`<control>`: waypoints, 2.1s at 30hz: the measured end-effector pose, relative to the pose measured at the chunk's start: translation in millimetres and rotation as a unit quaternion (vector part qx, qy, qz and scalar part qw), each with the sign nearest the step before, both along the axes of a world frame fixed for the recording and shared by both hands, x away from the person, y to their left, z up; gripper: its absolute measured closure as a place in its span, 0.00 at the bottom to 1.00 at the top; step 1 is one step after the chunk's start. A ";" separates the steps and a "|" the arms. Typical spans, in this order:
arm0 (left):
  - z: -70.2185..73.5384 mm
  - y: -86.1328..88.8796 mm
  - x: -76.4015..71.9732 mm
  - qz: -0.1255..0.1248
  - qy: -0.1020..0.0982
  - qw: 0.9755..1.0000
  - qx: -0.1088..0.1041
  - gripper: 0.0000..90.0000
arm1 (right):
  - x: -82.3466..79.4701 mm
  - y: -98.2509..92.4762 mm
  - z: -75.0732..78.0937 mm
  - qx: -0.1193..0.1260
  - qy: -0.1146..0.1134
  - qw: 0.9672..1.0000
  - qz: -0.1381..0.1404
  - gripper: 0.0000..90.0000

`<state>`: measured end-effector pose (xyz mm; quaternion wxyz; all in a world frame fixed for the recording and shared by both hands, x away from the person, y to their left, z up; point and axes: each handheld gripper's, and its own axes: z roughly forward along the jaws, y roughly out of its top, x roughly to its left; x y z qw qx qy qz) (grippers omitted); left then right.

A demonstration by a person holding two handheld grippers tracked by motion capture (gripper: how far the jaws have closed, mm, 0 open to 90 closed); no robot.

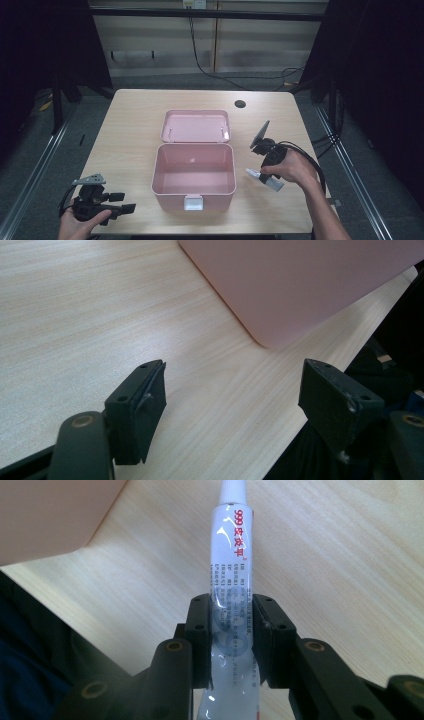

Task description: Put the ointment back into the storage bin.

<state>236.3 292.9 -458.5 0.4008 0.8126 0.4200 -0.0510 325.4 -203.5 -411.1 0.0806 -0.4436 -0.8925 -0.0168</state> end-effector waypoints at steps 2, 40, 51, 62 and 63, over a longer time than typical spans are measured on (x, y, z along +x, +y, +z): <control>0.0 0.0 0.0 0.000 0.000 1.000 0.001 0.30 | -1.6 1.2 3.1 0.000 -0.001 1.000 0.006 0.79; -0.5 0.0 0.5 0.000 0.001 1.000 0.002 0.30 | -24.2 8.5 75.0 0.015 -0.028 0.993 0.113 0.79; -0.7 0.1 0.6 -0.001 0.003 1.000 0.002 0.30 | -32.7 11.8 103.6 0.016 -0.033 0.990 0.135 0.79; -0.7 0.3 0.7 -0.001 0.003 1.000 0.002 0.30 | -35.5 17.1 132.5 0.012 -0.043 0.987 0.152 0.79; -0.7 0.1 0.5 0.000 0.003 1.000 0.001 0.30 | -35.9 18.6 134.0 0.013 -0.042 0.986 0.158 0.79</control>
